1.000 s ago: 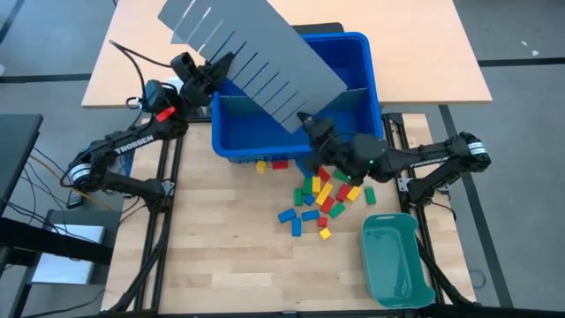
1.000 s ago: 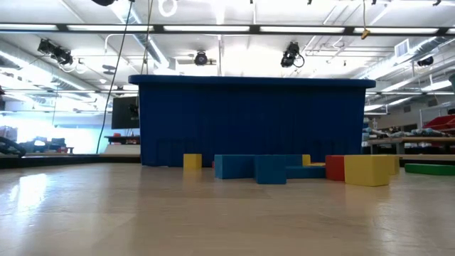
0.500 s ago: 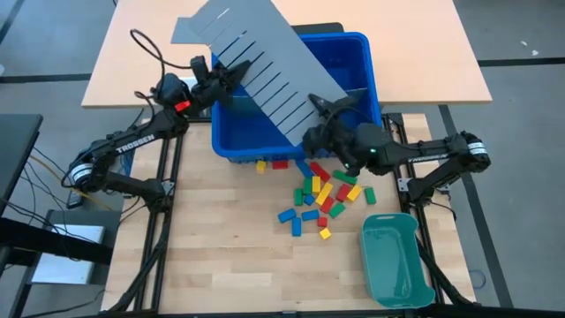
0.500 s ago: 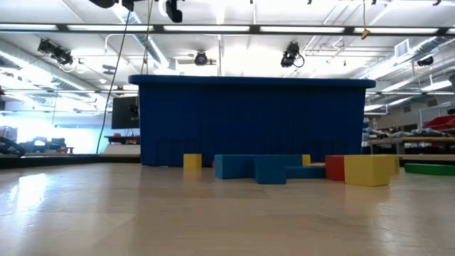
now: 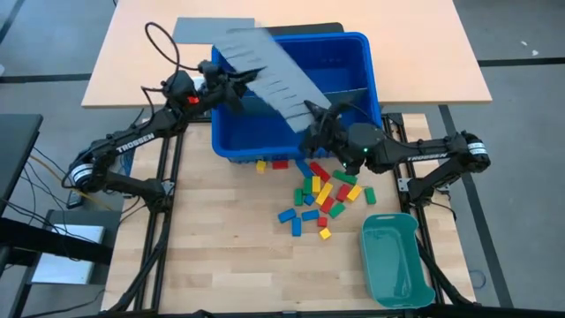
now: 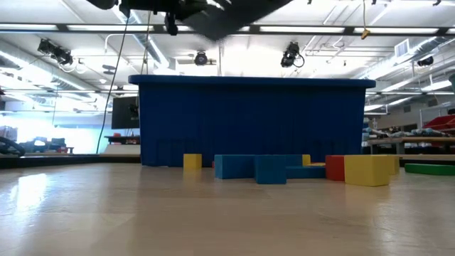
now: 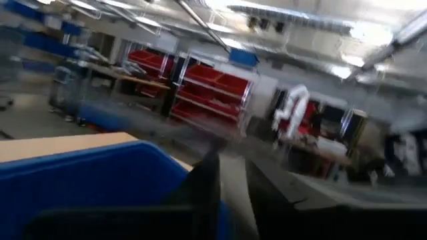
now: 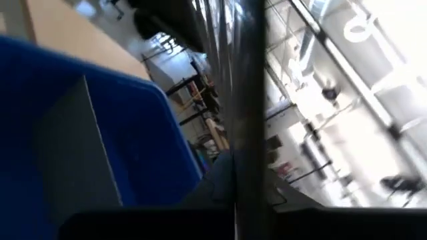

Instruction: Sort Items/Unsort Items

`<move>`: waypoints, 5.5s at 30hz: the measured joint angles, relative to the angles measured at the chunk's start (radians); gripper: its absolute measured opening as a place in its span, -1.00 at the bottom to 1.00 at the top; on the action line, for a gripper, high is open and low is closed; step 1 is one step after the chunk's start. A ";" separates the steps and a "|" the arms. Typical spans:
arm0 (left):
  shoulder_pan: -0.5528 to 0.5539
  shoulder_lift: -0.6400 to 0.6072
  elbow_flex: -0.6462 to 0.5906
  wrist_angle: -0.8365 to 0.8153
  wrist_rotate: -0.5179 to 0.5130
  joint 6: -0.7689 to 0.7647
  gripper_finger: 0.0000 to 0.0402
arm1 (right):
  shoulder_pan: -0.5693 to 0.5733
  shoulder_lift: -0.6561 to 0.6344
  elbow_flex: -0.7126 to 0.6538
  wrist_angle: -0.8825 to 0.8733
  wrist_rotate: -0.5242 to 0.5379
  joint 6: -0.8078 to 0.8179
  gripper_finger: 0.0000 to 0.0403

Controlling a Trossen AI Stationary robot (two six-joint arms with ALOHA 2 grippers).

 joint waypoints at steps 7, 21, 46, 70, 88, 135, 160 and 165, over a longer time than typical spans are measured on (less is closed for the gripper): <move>0.014 -0.001 0.000 -0.037 -0.010 0.127 -0.38 | -0.033 0.003 0.000 -0.023 0.016 0.320 -0.99; 0.015 -0.002 0.000 -0.101 -0.037 0.352 -0.37 | -0.180 -0.007 0.002 0.000 0.175 0.742 -1.00; 0.015 -0.139 0.000 -0.212 -0.092 0.450 -0.37 | -0.175 0.180 0.000 0.155 0.251 1.033 -1.00; 0.016 -0.142 0.000 -0.312 -0.177 0.506 -0.37 | -0.035 0.255 0.001 0.342 0.442 1.025 -1.00; 0.016 -0.146 0.000 -0.353 -0.201 0.548 -0.37 | -0.084 0.341 0.098 0.398 0.422 0.896 -1.00; 0.016 -0.145 0.000 -0.361 -0.201 0.551 -0.37 | -0.122 0.344 0.098 0.414 0.301 0.896 -1.00; 0.017 -0.145 0.000 -0.402 -0.201 0.551 -0.37 | -0.118 0.349 0.098 0.128 0.330 1.207 -1.00; 0.017 -0.145 0.000 -0.403 -0.202 0.551 -0.37 | -0.115 0.416 0.098 0.173 0.331 1.226 -1.00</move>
